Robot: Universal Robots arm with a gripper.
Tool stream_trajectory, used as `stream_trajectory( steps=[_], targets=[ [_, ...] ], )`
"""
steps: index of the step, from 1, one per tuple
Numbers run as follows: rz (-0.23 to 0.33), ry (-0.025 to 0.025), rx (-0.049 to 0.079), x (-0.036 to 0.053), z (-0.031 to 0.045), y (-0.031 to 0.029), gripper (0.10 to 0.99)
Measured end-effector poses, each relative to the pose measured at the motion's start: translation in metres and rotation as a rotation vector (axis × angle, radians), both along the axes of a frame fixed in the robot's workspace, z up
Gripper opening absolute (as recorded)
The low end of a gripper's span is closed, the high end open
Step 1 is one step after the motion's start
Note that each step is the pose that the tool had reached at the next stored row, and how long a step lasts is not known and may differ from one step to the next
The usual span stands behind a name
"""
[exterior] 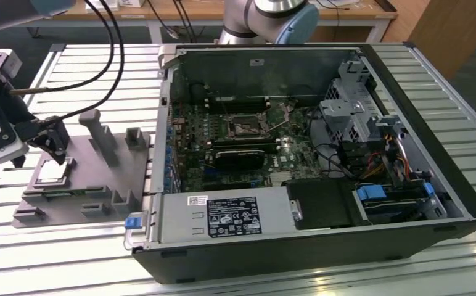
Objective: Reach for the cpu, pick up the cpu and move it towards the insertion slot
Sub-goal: 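Pick up the cpu and move it towards the insertion slot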
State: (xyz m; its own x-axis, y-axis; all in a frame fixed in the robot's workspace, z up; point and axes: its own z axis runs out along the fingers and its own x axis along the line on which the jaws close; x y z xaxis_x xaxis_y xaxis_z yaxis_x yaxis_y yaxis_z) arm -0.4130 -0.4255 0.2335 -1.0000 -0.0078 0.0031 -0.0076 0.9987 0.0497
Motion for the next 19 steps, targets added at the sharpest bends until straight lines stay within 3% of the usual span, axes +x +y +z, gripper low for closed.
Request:
stream_trajectory(
  steps=[10, 19],
  targets=[
    [-0.011, 0.0003, 0.0, -0.0007, -0.0177, 0.0022, 0.718],
    [-0.012, 0.0003, 0.0, -0.0047, -0.0272, 0.0076, 0.718]
  ],
)
